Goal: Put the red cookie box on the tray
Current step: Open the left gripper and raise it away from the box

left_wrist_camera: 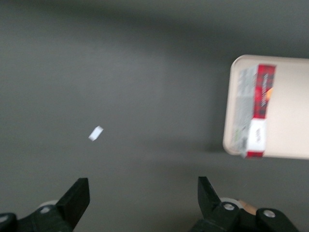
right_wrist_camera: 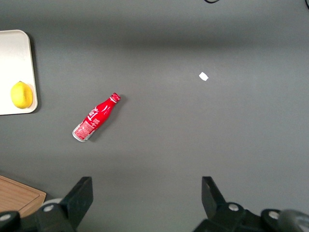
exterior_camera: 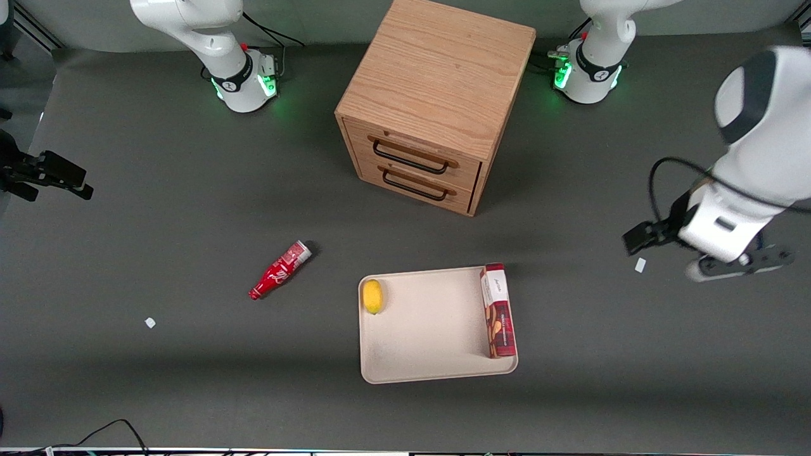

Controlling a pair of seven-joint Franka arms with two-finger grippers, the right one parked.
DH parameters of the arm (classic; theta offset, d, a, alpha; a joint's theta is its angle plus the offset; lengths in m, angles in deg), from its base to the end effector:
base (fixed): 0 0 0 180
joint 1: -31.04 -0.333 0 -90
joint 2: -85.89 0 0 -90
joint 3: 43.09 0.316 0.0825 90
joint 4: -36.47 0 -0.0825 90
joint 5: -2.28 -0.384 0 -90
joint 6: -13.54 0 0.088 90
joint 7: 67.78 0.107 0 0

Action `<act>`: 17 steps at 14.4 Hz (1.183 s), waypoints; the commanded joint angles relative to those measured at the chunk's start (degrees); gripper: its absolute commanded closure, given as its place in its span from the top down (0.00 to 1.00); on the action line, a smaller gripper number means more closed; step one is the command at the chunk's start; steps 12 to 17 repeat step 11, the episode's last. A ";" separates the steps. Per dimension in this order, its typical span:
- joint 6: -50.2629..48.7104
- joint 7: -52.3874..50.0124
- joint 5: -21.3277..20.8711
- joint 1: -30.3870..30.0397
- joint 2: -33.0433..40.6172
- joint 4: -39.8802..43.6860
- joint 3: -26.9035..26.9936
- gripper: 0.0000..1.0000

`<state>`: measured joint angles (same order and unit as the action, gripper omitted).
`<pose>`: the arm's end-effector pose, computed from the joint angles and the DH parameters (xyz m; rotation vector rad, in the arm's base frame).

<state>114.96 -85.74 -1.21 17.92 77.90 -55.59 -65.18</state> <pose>0.6020 -0.0761 0.5496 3.1317 0.2355 0.0552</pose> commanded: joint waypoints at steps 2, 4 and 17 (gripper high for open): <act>-2.62 7.32 4.72 -6.12 10.09 -7.52 -0.76 1.00; -5.08 8.99 4.90 -7.27 12.47 -7.52 -0.76 1.00; -7.03 11.90 4.82 -8.41 15.11 -7.34 -0.67 1.00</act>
